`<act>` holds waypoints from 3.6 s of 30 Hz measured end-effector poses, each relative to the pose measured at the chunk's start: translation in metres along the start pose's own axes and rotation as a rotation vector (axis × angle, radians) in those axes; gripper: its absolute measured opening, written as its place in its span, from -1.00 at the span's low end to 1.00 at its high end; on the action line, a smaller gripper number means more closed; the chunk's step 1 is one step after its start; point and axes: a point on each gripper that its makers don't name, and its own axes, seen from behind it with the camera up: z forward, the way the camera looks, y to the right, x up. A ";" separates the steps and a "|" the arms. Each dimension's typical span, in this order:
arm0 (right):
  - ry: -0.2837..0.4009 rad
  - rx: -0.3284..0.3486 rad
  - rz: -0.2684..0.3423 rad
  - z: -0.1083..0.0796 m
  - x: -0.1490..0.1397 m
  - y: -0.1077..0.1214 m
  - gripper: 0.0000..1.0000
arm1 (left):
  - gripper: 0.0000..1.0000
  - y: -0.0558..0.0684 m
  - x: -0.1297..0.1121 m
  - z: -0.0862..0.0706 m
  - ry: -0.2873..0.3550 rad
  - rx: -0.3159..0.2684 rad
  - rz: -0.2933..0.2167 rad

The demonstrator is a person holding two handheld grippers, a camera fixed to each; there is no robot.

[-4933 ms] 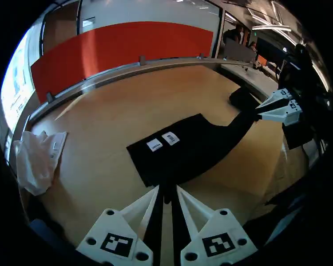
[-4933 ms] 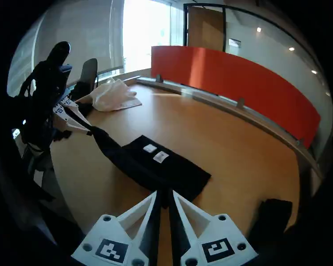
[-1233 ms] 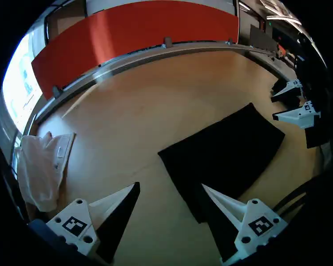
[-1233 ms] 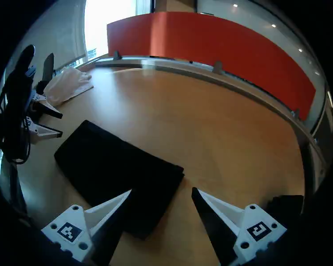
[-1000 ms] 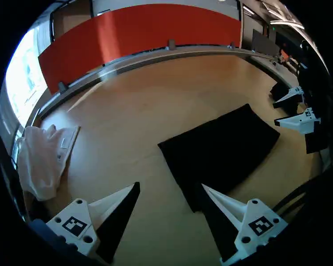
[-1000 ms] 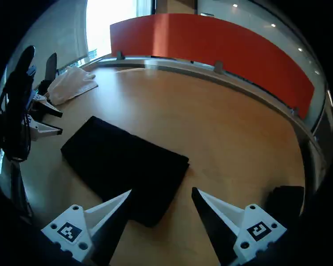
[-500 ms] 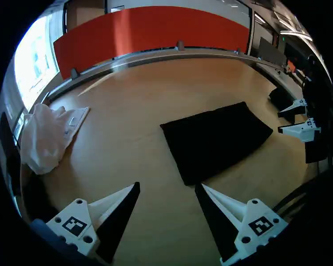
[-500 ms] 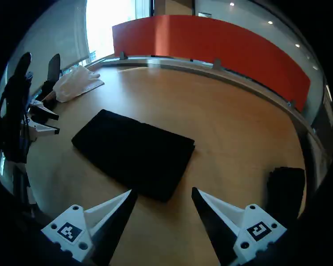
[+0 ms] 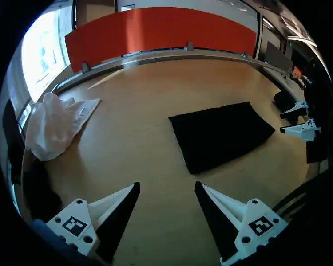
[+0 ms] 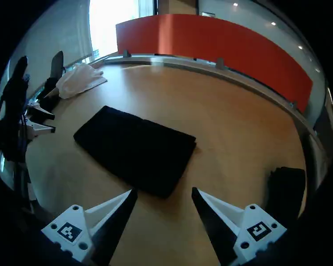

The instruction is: Fold towel

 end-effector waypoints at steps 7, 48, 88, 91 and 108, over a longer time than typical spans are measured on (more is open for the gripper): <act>-0.013 0.039 -0.065 0.005 0.001 0.000 0.87 | 0.83 -0.012 -0.003 -0.013 0.037 0.043 -0.042; -0.185 0.169 -0.246 0.021 -0.025 0.013 -0.72 | 0.83 -0.052 -0.044 -0.059 0.071 0.181 -0.162; -0.009 0.096 -0.290 -0.017 0.061 0.021 -0.95 | 0.83 -0.052 -0.040 -0.077 0.114 0.197 -0.183; 0.002 0.104 -0.310 -0.016 0.070 0.015 -0.95 | 0.83 -0.052 -0.041 -0.079 0.116 0.199 -0.188; 0.053 0.215 -0.461 0.005 0.128 -0.053 -0.95 | 0.83 -0.052 -0.046 -0.100 0.137 0.211 -0.234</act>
